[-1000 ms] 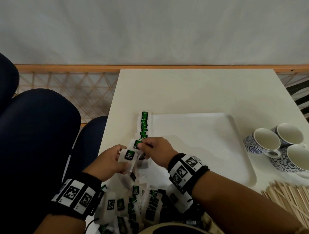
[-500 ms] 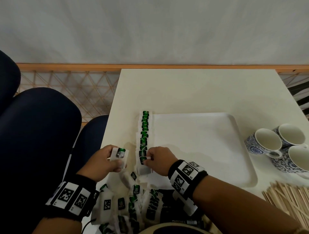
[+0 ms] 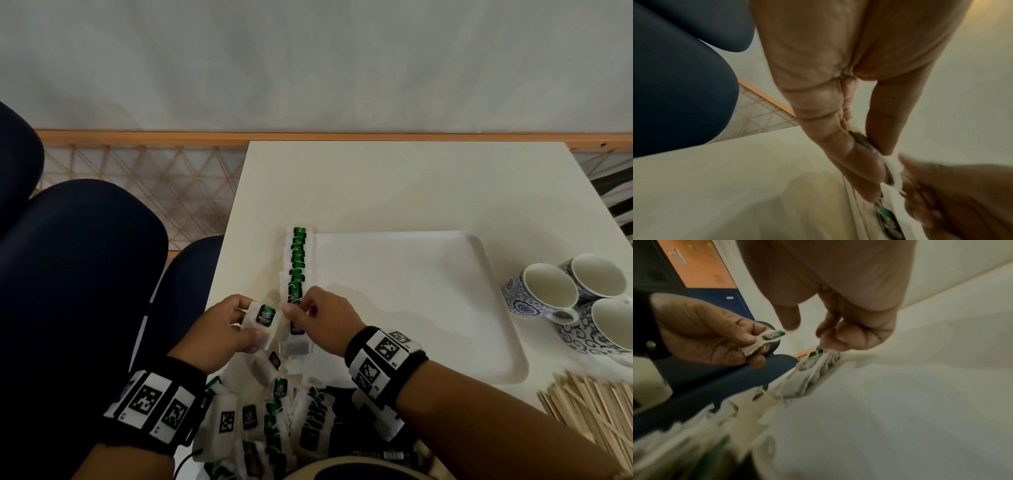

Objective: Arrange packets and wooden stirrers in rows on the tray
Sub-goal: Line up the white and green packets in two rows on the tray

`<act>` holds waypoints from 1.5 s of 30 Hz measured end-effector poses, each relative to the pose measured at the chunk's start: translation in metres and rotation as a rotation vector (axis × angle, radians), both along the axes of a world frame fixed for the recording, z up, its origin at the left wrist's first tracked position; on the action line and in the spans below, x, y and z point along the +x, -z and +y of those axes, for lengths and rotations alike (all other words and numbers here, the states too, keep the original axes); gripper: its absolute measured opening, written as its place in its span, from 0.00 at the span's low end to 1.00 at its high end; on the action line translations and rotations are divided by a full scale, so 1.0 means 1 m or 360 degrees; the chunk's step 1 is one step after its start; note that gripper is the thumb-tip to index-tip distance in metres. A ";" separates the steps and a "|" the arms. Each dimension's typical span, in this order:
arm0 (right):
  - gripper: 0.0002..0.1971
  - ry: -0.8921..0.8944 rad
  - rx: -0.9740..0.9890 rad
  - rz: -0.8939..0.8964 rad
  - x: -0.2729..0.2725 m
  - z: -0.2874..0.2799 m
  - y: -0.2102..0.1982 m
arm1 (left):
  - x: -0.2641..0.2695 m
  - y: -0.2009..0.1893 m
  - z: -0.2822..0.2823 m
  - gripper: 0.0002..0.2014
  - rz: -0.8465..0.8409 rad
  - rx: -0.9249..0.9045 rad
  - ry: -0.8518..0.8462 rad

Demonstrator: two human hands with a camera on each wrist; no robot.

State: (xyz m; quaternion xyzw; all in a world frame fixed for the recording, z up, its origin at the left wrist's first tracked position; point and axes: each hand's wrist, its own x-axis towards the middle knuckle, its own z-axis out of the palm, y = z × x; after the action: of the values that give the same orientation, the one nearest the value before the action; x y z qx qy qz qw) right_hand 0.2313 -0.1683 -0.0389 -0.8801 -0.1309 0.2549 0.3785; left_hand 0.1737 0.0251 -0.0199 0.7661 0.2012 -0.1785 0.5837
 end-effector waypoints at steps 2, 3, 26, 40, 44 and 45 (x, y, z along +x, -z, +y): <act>0.22 -0.0066 0.0185 0.0110 0.000 0.002 -0.007 | 0.002 -0.003 -0.005 0.18 -0.0036 -0.0014 0.0036; 0.19 -0.0101 0.0255 0.0150 -0.001 0.003 -0.010 | 0.003 -0.005 -0.008 0.19 -0.0048 -0.0022 0.0052; 0.09 -0.0661 -0.0279 -0.0020 -0.002 -0.016 0.003 | -0.013 0.019 -0.011 0.11 0.0211 0.1088 0.1078; 0.15 -0.0320 -0.0196 -0.0203 -0.007 -0.004 0.002 | -0.016 0.008 0.012 0.05 0.0026 0.0518 0.0586; 0.14 -0.0393 0.0167 0.0080 -0.006 -0.003 -0.010 | -0.013 -0.001 0.010 0.11 -0.0070 0.0239 0.0495; 0.15 -0.0420 0.0214 0.0164 -0.006 -0.002 -0.014 | -0.012 -0.004 0.008 0.12 -0.0107 0.0169 0.0481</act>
State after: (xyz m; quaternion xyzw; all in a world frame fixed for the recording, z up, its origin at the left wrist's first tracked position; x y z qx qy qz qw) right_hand 0.2251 -0.1706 -0.0253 -0.8137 -0.2427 0.3380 0.4059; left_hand 0.1619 0.0333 -0.0155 0.8229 0.0731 -0.2279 0.5153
